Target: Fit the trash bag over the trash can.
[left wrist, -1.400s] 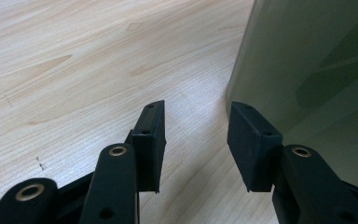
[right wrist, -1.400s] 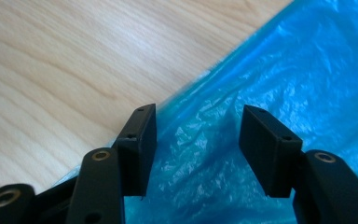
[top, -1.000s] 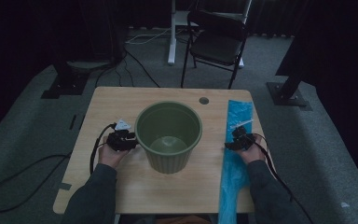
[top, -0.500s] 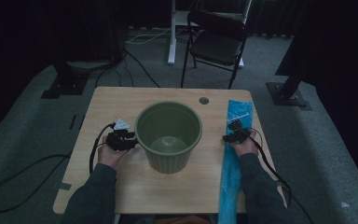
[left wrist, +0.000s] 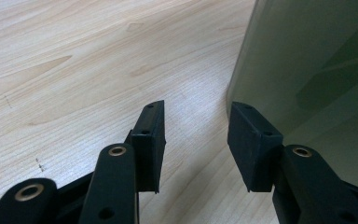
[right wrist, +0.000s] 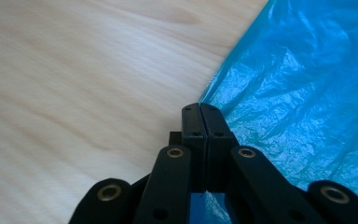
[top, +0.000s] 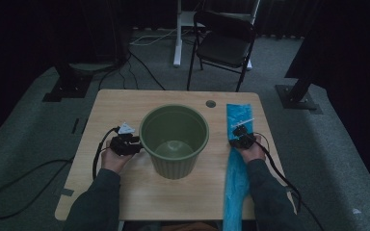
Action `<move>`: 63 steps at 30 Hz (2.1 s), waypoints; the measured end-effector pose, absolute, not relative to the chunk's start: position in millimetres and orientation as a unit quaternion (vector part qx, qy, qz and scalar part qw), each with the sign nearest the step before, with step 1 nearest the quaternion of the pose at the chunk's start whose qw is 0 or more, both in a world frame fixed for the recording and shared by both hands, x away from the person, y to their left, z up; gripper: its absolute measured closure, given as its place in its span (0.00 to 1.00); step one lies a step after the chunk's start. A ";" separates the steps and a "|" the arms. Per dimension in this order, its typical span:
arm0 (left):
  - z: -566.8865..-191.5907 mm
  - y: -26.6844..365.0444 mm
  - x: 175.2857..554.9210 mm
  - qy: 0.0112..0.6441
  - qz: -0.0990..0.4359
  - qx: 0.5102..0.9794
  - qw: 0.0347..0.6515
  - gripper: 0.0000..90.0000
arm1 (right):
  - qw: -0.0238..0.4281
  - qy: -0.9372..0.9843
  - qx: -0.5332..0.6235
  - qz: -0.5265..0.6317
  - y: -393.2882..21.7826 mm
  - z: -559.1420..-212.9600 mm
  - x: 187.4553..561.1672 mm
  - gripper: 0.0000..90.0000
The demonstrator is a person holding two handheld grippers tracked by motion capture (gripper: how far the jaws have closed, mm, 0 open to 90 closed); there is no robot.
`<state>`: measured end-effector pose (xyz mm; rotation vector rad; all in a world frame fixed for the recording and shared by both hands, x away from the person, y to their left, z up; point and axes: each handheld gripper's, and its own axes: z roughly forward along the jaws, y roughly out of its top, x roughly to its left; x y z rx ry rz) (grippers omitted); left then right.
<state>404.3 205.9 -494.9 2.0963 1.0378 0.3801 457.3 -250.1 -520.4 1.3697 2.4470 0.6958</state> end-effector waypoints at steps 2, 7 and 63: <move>-494.8 205.8 404.1 0.406 0.149 0.819 0.377 0.63 | 0.118 0.851 0.451 0.243 -242.1 -520.3 455.1 1.00; -494.7 206.2 404.2 0.406 0.148 0.819 0.376 0.63 | 0.100 0.877 0.396 0.251 -218.4 -520.2 445.6 0.99; -494.4 205.9 404.9 0.407 0.150 0.818 0.379 0.62 | 0.151 0.855 0.443 0.224 -208.5 -525.7 444.4 0.16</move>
